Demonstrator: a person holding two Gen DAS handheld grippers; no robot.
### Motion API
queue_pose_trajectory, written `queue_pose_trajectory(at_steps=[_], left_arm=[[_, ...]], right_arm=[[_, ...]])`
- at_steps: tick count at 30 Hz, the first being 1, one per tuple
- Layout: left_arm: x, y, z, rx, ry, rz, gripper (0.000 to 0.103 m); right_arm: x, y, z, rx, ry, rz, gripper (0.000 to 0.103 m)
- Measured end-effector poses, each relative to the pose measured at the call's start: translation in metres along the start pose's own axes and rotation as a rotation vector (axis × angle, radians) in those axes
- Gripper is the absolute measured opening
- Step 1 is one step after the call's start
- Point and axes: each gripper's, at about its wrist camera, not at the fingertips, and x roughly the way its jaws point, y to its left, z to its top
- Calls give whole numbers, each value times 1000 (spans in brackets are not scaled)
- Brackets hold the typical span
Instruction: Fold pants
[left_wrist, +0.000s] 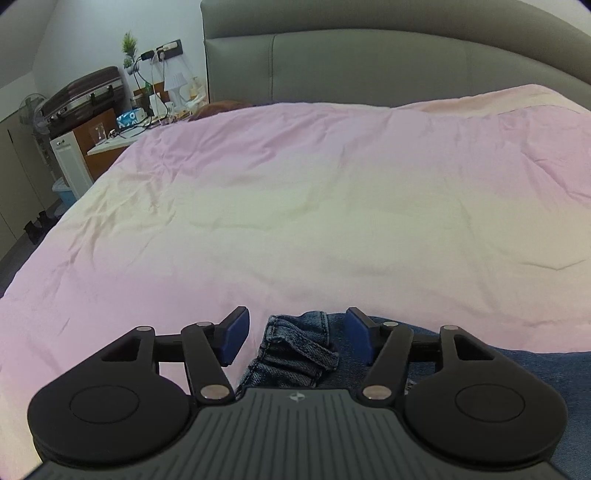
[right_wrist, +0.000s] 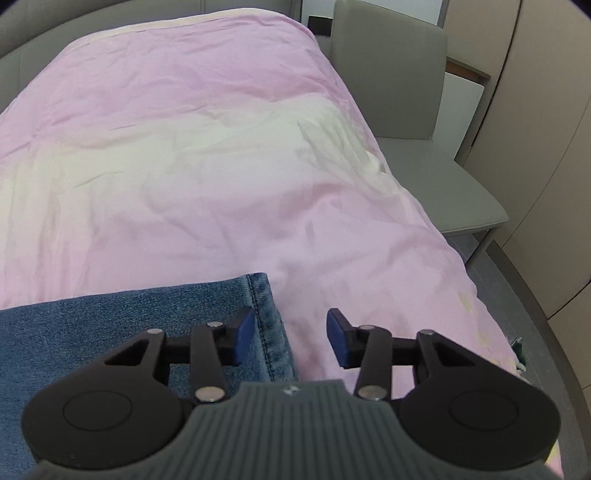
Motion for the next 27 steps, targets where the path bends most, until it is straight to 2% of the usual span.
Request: queue_pose_trajectory(at_steps=[4,7,12,16,18,21,24,27], left_arm=[[-41,-14,-5,5,-22,-87,71],[-69,-30,-20,7,-8,-166,71],[-108,-62,-56,32,60,-295,70],[-130,-78,-91,20,140,-352,70],[-138,-83,-112,-21,200,-390,70],[-144,-83,-144,-119,248,-433,70],[-130,-80,-168,-276,295,-432,70],[-112,-82,-188,-343,331,-403,68]], right_arm=[[-29,-8,-24,51,5,47,40],[-45,-21,-46,148,23,82,40],[-63,-42,-78,256,37,117,39],[-68,-56,-96,344,55,168,38],[-69,-60,-101,369,58,182,37],[-69,-62,-104,384,53,199,37],[-66,-64,-106,409,54,224,37],[-64,-67,-111,431,56,245,37]])
